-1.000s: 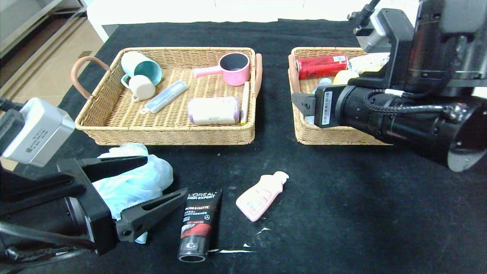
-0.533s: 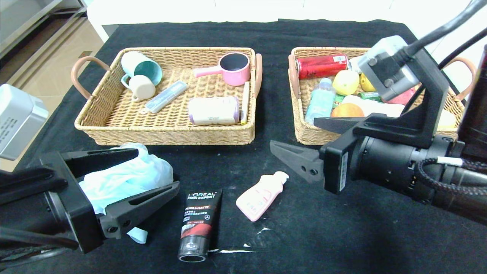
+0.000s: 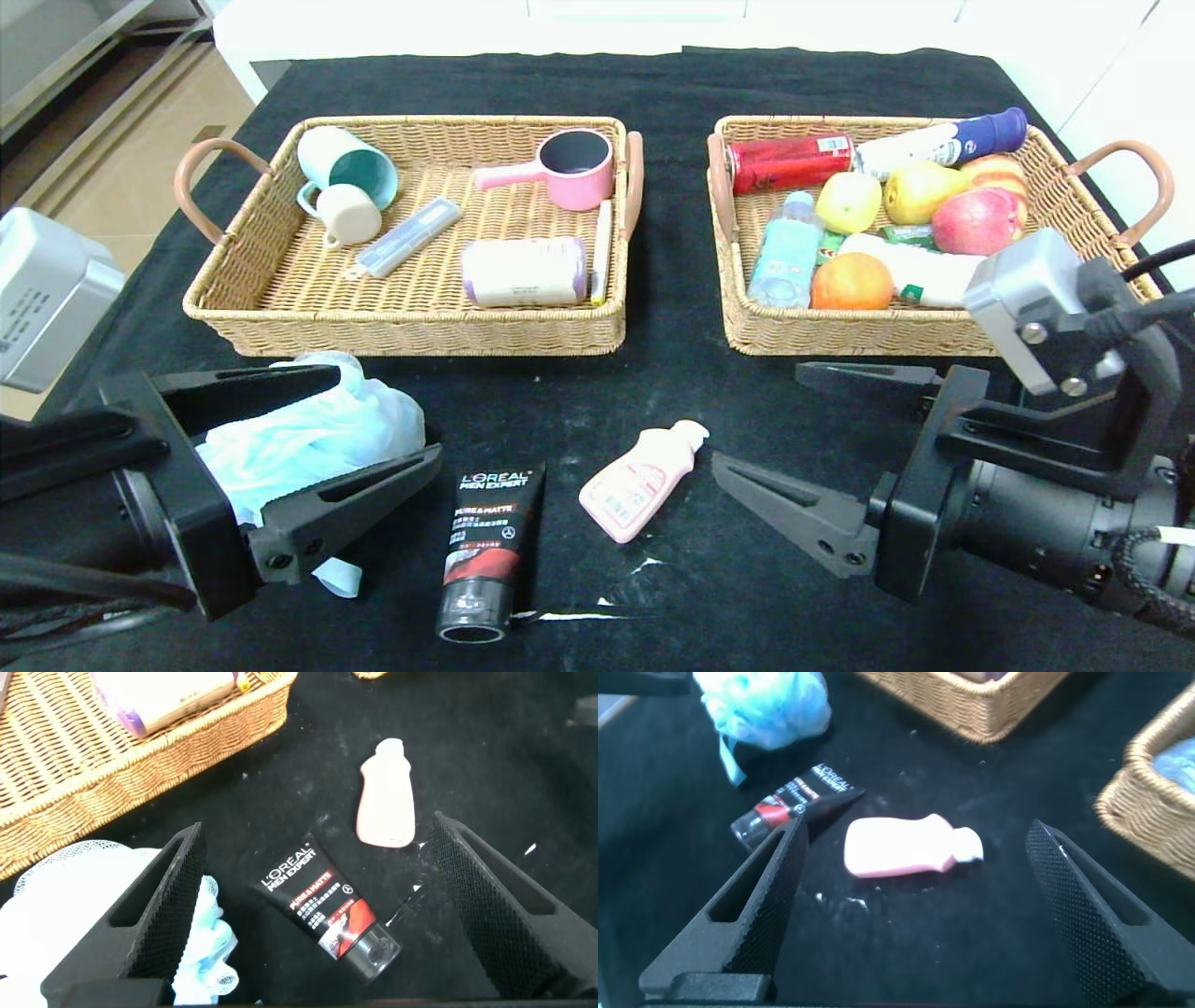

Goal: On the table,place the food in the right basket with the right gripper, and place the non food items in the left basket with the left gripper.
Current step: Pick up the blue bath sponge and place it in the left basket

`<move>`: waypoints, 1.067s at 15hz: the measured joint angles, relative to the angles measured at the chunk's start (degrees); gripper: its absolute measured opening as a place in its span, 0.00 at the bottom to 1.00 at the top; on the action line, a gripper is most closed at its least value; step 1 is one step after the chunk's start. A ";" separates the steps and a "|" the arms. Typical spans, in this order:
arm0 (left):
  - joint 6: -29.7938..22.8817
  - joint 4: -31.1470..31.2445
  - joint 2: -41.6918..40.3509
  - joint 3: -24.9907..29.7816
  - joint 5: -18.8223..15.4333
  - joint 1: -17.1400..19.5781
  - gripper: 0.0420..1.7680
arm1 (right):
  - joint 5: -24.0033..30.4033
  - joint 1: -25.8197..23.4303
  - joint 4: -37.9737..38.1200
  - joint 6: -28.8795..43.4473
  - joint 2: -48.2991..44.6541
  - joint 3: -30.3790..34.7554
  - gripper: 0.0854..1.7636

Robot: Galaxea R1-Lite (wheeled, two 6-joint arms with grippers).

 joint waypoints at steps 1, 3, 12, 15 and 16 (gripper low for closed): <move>0.06 0.01 0.00 -0.06 0.66 -0.02 0.97 | 0.12 -0.66 -3.67 0.06 -0.50 2.18 0.96; 0.16 0.04 -0.04 -0.26 1.63 -0.13 0.97 | 0.26 -1.79 -10.36 0.35 -1.19 7.06 0.96; 0.13 0.11 0.02 -1.41 3.93 -0.27 0.97 | 0.39 -2.57 -16.48 0.39 -5.35 13.42 0.96; -0.24 2.65 -0.26 -3.52 10.30 -0.38 0.97 | 0.20 -2.60 -16.26 0.30 -5.79 14.25 0.96; -0.68 4.30 -0.21 -4.74 12.68 -0.38 0.97 | 0.20 -2.88 -16.15 0.33 -5.85 14.53 0.96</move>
